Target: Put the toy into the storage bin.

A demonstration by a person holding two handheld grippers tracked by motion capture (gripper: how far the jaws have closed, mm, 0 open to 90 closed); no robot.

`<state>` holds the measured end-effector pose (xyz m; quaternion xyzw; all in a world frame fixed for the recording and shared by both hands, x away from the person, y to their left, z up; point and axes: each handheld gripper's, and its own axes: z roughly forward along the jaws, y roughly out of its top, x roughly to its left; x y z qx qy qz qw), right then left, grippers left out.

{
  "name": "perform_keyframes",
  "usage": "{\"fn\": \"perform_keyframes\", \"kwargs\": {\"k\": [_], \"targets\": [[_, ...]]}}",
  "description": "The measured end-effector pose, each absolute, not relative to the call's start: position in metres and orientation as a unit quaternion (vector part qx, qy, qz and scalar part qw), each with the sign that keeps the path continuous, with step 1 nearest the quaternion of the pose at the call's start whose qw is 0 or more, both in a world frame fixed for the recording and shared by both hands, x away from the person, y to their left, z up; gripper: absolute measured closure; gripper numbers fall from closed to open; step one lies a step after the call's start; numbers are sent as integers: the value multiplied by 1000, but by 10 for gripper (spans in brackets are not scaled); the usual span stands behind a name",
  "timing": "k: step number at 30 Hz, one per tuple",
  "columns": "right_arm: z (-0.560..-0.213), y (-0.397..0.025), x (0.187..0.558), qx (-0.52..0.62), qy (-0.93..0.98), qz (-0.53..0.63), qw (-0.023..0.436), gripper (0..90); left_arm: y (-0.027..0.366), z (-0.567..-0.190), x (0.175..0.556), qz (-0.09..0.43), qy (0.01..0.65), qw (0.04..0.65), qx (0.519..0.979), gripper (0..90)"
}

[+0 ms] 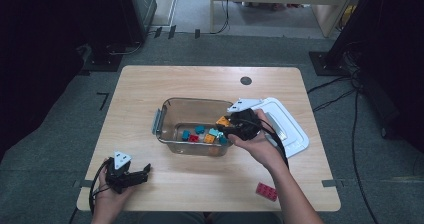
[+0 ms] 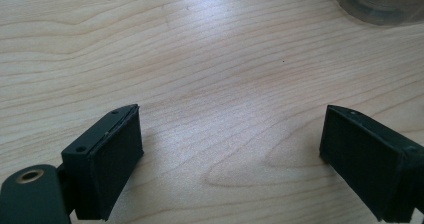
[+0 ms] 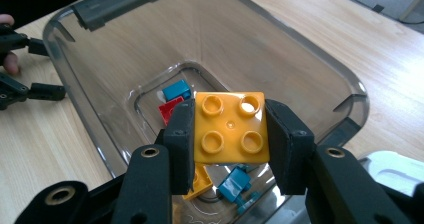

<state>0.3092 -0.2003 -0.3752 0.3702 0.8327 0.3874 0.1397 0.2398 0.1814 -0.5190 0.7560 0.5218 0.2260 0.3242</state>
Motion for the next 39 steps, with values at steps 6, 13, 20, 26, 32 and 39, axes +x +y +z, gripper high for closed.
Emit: {"fn": "perform_keyframes", "kwargs": {"k": [6, 13, 20, 26, 32, 39], "targets": [[-380, -196, 313, 374, 834, 385, 130, 601, 181, -519, 240, 226, 522, 324, 756, 100], [-380, -198, 314, 383, 829, 387, 129, 556, 181, -519, 240, 226, 522, 324, 756, 100], [-376, -203, 310, 386, 823, 396, 130, 545, 181, -519, 240, 226, 522, 324, 756, 100], [-374, -213, 304, 385, 818, 406, 134, 543, 181, -519, 240, 226, 522, 324, 756, 100], [-374, -227, 294, 390, 812, 412, 137, 540, 181, -519, 240, 226, 522, 324, 756, 100], [-375, -246, 284, 399, 804, 417, 143, 541, 181, -519, 240, 226, 522, 324, 756, 100]]}}
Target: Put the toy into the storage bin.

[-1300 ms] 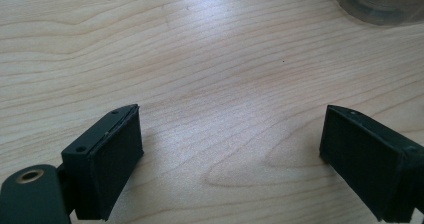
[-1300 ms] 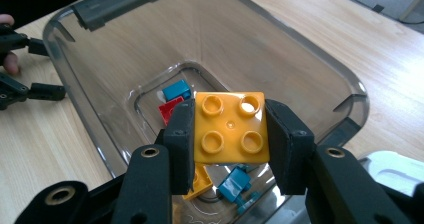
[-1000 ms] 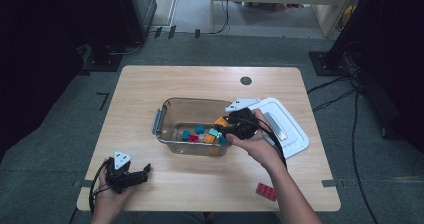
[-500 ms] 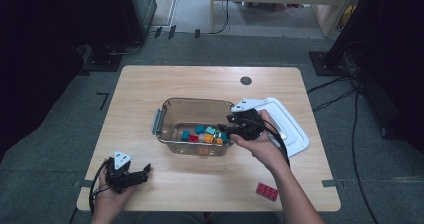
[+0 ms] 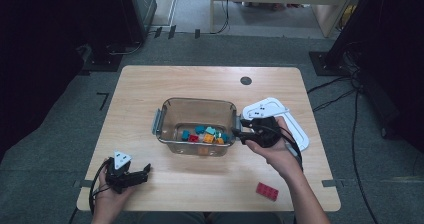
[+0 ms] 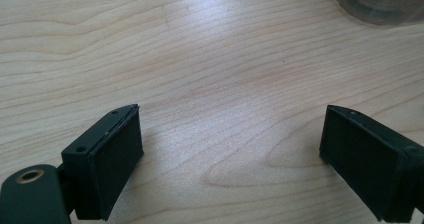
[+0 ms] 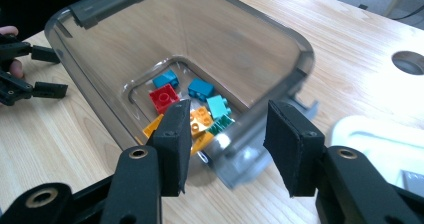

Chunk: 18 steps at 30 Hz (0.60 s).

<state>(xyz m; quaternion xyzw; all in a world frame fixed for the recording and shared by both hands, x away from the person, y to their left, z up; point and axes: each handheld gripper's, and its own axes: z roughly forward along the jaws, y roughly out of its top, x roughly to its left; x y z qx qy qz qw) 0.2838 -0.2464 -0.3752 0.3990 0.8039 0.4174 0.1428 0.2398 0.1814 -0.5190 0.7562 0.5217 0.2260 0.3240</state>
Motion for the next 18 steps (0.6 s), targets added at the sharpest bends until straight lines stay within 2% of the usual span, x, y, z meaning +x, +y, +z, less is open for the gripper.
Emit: {"fn": "perform_keyframes", "kwargs": {"k": [18], "targets": [[-402, -299, 255, 430, 789, 412, 151, 536, 181, -519, 240, 225, 522, 324, 756, 100]]}}
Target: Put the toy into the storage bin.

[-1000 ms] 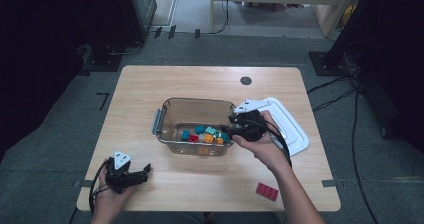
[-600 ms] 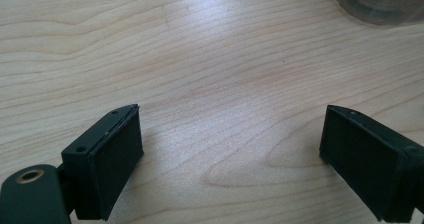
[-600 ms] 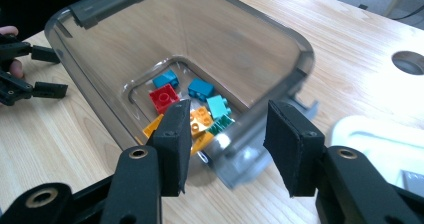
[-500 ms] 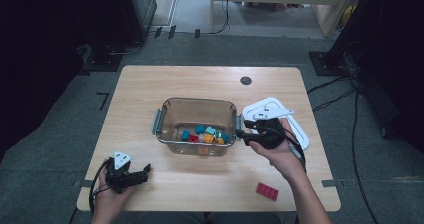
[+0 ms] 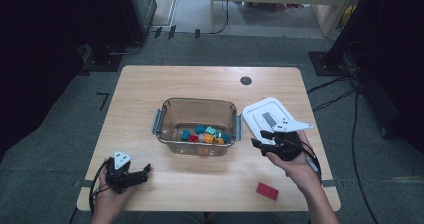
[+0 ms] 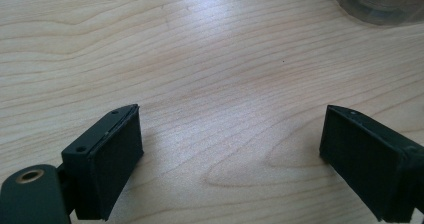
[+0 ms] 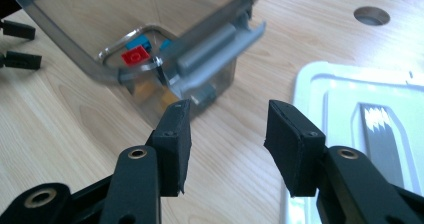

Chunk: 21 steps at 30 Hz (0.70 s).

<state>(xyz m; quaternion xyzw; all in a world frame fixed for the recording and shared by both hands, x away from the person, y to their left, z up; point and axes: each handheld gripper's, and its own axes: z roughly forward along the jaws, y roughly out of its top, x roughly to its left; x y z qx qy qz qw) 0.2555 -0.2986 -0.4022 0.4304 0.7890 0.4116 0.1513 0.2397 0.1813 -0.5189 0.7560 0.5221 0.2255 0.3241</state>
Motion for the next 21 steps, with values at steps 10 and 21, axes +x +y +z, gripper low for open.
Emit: {"fn": "perform_keyframes", "kwargs": {"k": [10, 21], "targets": [[-424, -324, 234, 425, 786, 421, 155, 533, 181, -519, 240, 225, 522, 324, 756, 100], [-455, -332, 209, 404, 800, 420, 146, 528, 181, -519, 240, 226, 522, 324, 756, 100]]}}
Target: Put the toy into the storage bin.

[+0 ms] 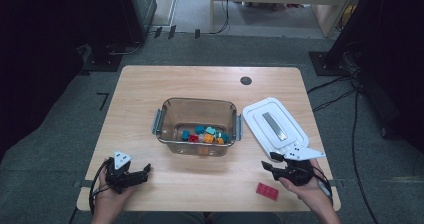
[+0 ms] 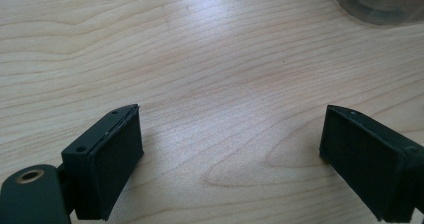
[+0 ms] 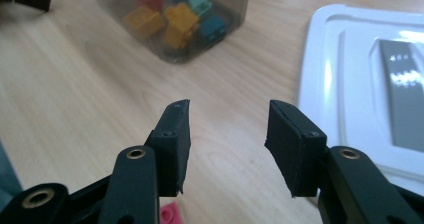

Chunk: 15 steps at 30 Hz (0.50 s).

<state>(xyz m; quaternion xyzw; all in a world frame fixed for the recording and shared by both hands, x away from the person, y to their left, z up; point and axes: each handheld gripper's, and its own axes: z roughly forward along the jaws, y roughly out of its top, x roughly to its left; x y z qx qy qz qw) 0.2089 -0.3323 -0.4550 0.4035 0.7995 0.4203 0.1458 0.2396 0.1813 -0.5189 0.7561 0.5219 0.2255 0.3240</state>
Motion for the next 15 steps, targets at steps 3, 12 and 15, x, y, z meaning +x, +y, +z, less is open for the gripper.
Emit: {"fn": "perform_keyframes", "kwargs": {"k": [3, 12, 15], "targets": [[-462, -333, 201, 392, 807, 419, 143, 527, 181, -519, 240, 226, 522, 324, 756, 100], [-486, -337, 179, 351, 834, 408, 118, 523, 181, -519, 240, 225, 522, 324, 756, 100], [-495, -339, 175, 344, 843, 398, 111, 519, 181, -519, 240, 225, 522, 324, 756, 100]]}}
